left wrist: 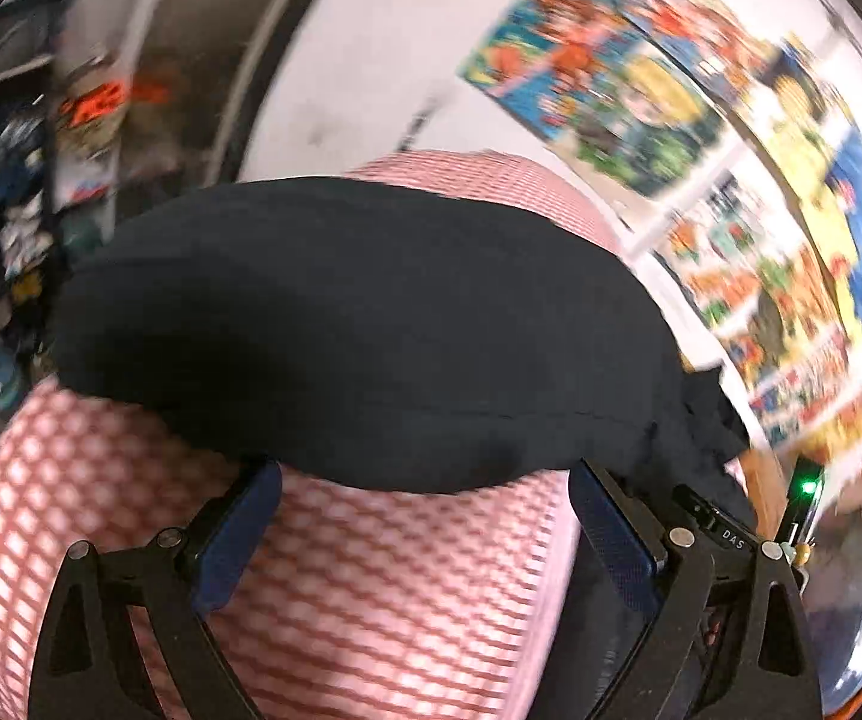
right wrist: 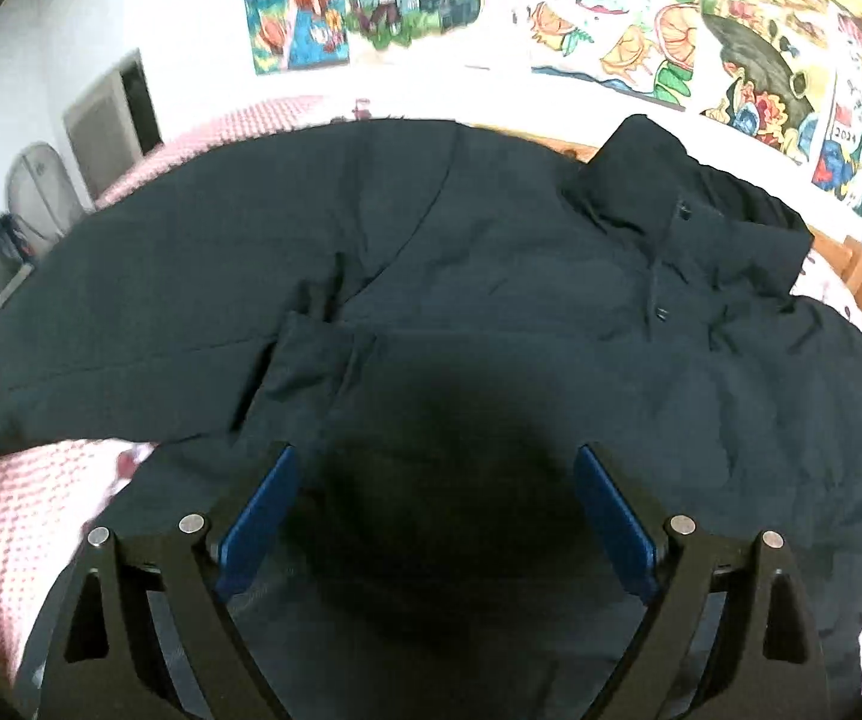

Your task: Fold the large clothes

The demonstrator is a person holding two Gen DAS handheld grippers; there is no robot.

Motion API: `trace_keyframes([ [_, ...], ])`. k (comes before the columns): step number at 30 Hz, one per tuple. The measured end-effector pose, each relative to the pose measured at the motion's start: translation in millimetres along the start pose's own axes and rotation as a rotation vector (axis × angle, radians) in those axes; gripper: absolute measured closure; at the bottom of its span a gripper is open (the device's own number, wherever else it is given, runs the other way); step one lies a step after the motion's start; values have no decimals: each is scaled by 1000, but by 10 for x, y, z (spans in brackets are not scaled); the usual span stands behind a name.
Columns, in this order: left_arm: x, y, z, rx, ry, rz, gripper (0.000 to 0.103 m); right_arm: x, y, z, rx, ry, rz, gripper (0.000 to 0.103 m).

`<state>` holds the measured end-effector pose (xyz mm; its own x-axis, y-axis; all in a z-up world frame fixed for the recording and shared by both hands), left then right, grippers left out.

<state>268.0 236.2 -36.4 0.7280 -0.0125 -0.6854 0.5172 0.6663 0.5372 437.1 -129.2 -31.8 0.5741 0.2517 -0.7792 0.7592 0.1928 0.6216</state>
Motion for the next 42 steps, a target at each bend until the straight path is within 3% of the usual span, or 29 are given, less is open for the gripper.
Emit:
trace_keyframes([
  [4, 63, 79, -226, -123, -49, 43, 6, 282, 64, -49, 86, -7, -60, 13],
  [8, 158, 126, -303, -205, -29, 92, 12, 604, -40, -82, 111, -36, -124, 13],
  [10, 171, 116, -301, -190, 39, 117, 49, 698, -99, -100, 103, -39, -125, 6],
  [11, 188, 120, -281, -170, 80, 129, 54, 741, -125, -101, 101, -33, -126, 4],
  [13, 188, 125, -269, -164, 77, 145, 74, 773, -158, -78, 111, -25, -121, 4],
  [16, 132, 182, -189, -122, 79, 176, 89, 675, -170, -17, 143, 13, -93, 4],
  [20, -118, 288, 62, -13, 71, 255, 93, 344, -191, 79, 195, 35, -59, 4],
  [25, -626, 386, 707, 227, 33, 412, 94, -302, -317, 282, 316, 139, 10, 4],
  [29, -964, 352, 1346, 396, -80, 471, 94, -797, -510, 540, 472, 277, 130, 4],
  [32, -1156, 215, 1815, 510, -159, 487, 94, -1023, -638, 714, 550, 351, 169, 4],
  [42, -1316, -664, 3140, 782, -351, 446, 94, -1554, -1165, 1473, 582, 210, 235, 4],
])
Point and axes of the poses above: each gripper's, at about its wrist camera, not at the fingertips, and x roughly the way its jaws point, z to its right, y to its top, the point moved 4 cm from there along x, roughly the way its jaws point, and after that the axes turned 4 degrees about y, right-handed, at the moved point
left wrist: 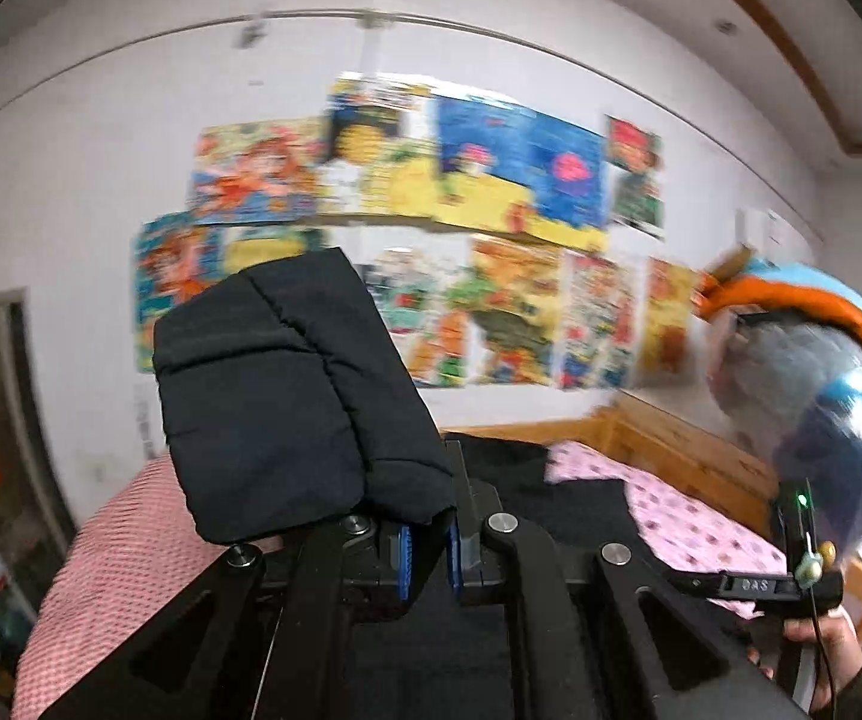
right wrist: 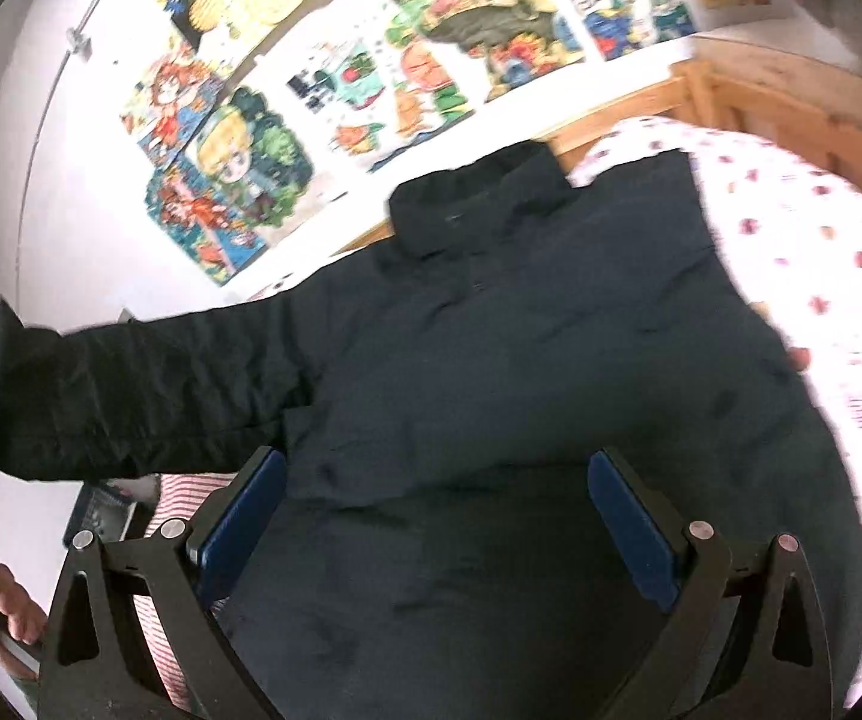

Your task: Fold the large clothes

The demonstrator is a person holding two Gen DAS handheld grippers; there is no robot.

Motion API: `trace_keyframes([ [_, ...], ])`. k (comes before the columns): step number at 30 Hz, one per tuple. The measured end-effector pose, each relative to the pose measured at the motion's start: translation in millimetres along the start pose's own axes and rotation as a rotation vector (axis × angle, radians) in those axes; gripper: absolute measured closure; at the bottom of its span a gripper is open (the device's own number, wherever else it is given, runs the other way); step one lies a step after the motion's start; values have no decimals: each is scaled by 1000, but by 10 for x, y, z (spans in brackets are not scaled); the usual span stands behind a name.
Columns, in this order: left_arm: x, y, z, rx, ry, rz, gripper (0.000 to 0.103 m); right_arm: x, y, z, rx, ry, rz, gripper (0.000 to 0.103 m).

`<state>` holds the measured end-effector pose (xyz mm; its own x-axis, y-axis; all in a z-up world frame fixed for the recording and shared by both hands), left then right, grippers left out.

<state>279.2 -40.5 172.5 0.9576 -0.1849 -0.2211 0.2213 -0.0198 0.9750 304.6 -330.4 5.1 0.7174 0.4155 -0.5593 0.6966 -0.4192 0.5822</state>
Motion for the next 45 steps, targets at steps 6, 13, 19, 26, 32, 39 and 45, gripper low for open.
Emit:
trace_keyframes([
  [6, 398, -362, 870, 121, -208, -187, 94, -384, -21, 578, 85, -20, 13, 4],
  [13, 842, -1144, 1502, 192, -282, -444, 94, -581, -90, 1085, 181, -67, 39, 4],
  [19, 1056, -1732, 1588, 215, -289, -624, 85, -499, -115, 1300, 267, -9, 44, 4],
  [26, 950, -1882, 1250, -19, -349, -693, 16, -150, -202, 1233, 239, 94, -27, 4],
  [32, 946, -1794, 743, 6, -171, -728, 16, 213, -319, 1044, 132, 13, -113, 4],
  [39, 1048, -1525, 21, -37, 3, -672, 16, 313, -343, 874, 35, -152, -120, 72],
  [45, 1206, -1431, -66, -27, 18, -612, 16, 90, -30, 498, -160, -230, -43, 99],
])
Point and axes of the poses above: each gripper's, at about its wrist camera, not at the fingertips, and x roughly the way its jaws point, z to its right, y to its top, the point moved 4 cm from there along x, roughly the way its jaws point, and after that the axes turned 4 degrees about y, right-handed, at the moved point
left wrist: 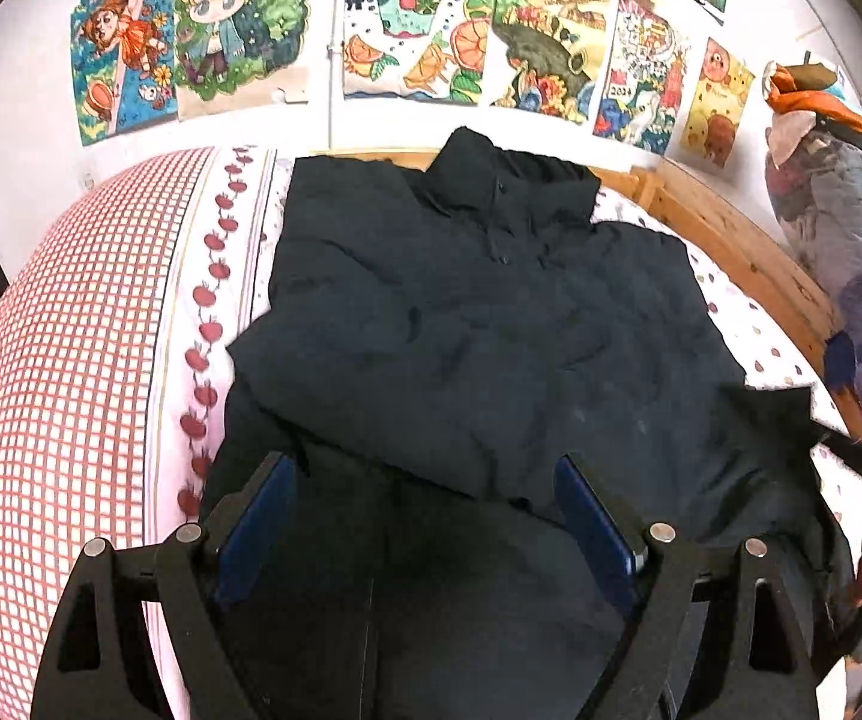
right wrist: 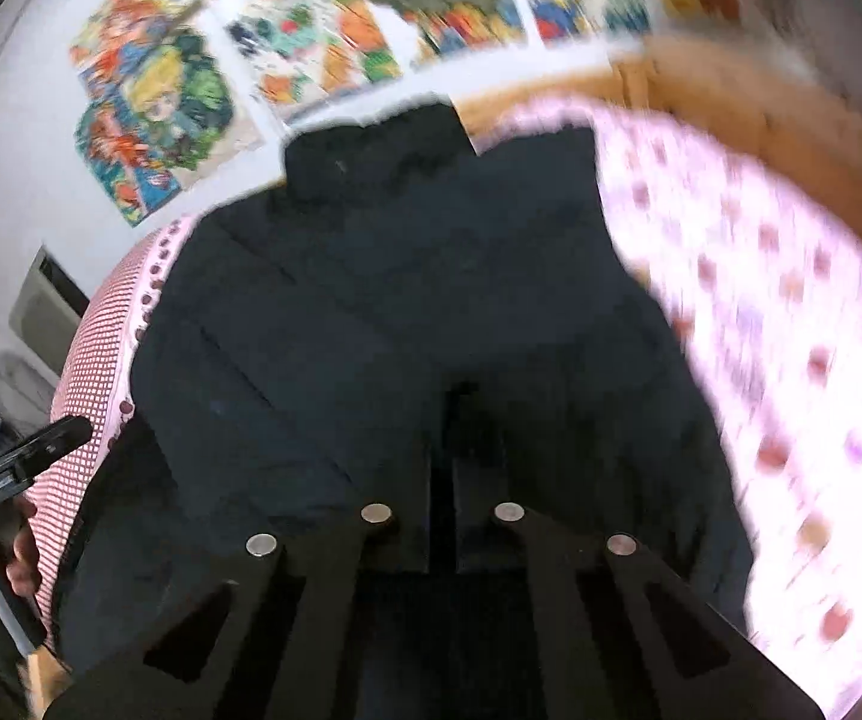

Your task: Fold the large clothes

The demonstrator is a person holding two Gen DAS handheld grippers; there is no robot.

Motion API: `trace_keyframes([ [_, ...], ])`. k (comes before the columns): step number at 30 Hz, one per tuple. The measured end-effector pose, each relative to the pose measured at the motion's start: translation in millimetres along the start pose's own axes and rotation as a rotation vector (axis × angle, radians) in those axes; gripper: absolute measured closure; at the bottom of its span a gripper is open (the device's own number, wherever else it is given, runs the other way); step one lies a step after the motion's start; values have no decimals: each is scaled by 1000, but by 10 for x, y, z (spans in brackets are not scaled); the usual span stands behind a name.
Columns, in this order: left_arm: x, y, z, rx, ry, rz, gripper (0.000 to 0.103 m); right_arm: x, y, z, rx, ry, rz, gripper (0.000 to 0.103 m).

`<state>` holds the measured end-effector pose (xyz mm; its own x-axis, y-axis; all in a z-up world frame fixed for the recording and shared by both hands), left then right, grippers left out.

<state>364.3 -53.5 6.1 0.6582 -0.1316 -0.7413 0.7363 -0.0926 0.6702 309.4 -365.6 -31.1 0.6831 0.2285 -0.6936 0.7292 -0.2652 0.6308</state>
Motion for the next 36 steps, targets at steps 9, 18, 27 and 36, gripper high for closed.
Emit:
trace_keyframes([
  [9, 459, 365, 425, 65, 0, 48, 16, -44, 875, 147, -159, -218, 142, 99],
  [18, 1076, 655, 534, 99, 7, 31, 16, 375, 935, 210, -210, -288, 196, 34],
  [27, 1634, 490, 522, 91, 73, -88, 11, 1224, 654, 212, -251, -235, -59, 34],
  [36, 1549, 475, 526, 96, 54, -67, 9, 1298, 527, 271, -240, -267, -56, 34],
])
Point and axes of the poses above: each gripper's, at about its wrist camera, not at the fingertips, and x roughly the way its jaws point, z to its right, y to its top, the point moved 4 cm from there along x, roughly the way its jaws point, and after that the axes turned 4 degrees about y, right-handed, at the moved point
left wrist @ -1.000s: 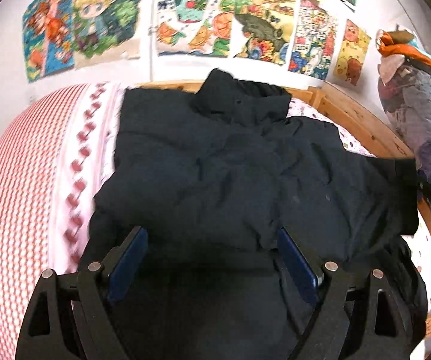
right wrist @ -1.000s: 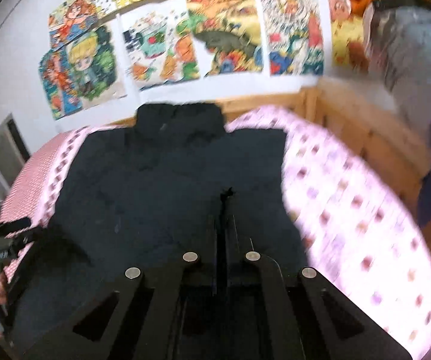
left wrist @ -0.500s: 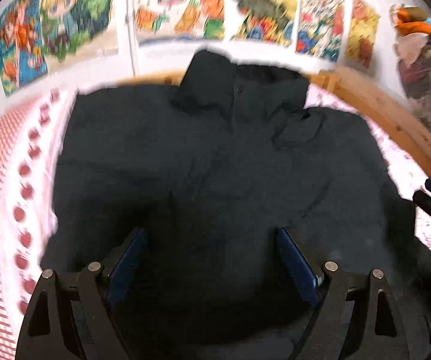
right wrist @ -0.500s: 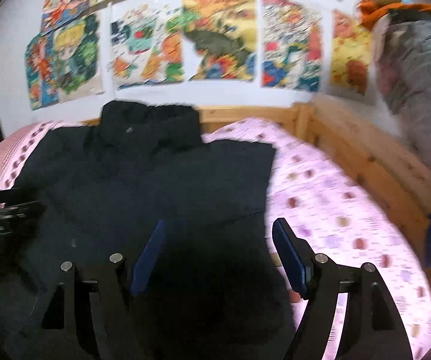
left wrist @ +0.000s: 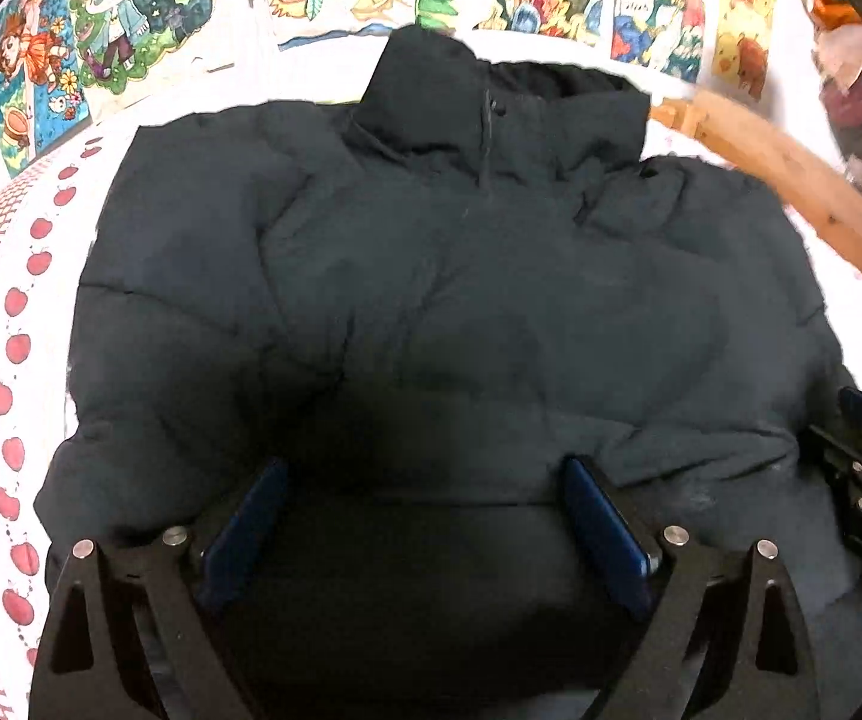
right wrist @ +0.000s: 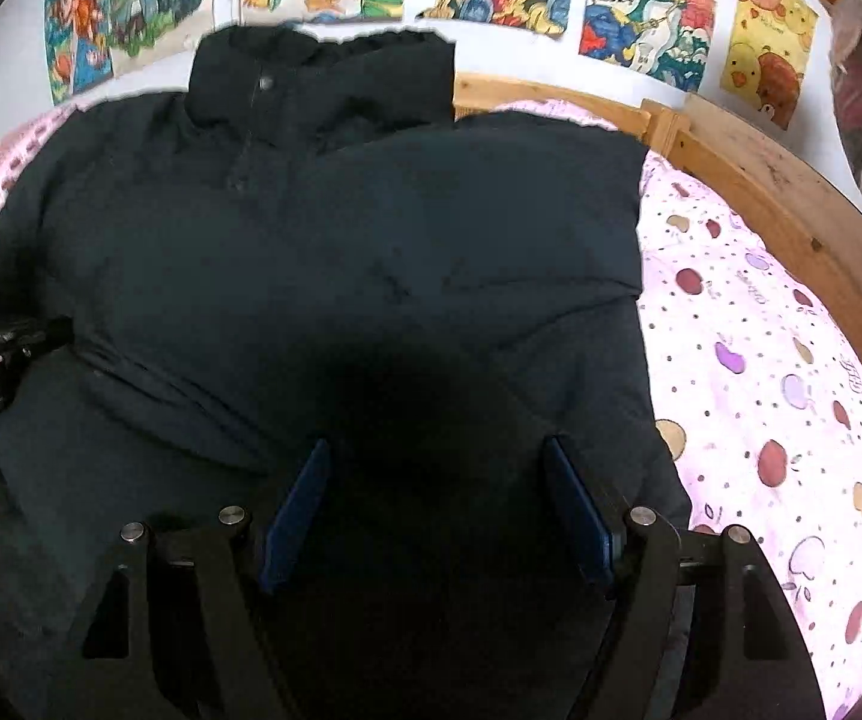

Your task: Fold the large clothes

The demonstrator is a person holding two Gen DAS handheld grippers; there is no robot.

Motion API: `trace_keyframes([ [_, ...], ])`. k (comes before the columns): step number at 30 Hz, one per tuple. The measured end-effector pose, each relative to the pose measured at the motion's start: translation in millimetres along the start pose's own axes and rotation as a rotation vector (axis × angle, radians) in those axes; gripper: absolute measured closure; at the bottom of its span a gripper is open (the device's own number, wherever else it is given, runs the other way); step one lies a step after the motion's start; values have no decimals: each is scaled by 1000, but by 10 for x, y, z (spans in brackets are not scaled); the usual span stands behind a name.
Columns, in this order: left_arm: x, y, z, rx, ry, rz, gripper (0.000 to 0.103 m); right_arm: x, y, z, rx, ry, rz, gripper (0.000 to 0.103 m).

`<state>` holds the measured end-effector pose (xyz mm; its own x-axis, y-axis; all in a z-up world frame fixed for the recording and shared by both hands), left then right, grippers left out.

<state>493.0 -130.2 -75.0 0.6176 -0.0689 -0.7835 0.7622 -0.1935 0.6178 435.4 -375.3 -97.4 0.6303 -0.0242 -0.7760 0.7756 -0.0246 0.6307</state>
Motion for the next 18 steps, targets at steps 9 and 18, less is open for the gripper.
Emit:
trace_keyframes([
  [9, -1322, 67, -47, -34, -101, 193, 9, -1162, 84, 148, 144, 89, 172, 33],
  [18, -2518, -128, -262, -98, -137, 254, 5, -2217, -19, 12, 126, 93, 266, 18],
])
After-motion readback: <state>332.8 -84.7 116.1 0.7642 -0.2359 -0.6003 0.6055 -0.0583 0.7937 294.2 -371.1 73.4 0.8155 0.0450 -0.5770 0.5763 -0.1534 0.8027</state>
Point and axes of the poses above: each gripper's, at about its wrist camera, not at the fingertips, and x roughly the way its jaws point, z to its right, y to its top, the point moved 4 cm from there along x, roughly the way its jaws point, and after that the axes turned 4 degrees about y, right-handed, at the moved point
